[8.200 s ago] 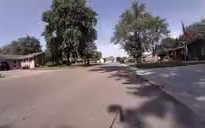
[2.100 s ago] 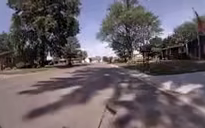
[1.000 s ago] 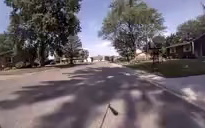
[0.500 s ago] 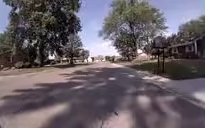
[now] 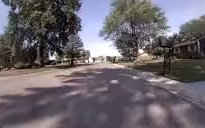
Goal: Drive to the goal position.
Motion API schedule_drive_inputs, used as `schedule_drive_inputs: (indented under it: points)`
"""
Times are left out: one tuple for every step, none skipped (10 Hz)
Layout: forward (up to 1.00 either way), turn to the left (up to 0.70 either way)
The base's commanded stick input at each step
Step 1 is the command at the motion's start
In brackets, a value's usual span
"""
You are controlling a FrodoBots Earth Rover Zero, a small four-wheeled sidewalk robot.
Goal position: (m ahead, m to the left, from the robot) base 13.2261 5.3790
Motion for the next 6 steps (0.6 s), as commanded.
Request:
schedule_drive_inputs:
  points:
    - [0.69, 0.03]
    - [0.69, 0.03]
    - [0.69, 0.03]
    - [0.69, 0.03]
    - [0.69, 0.03]
    - [0.69, 0.03]
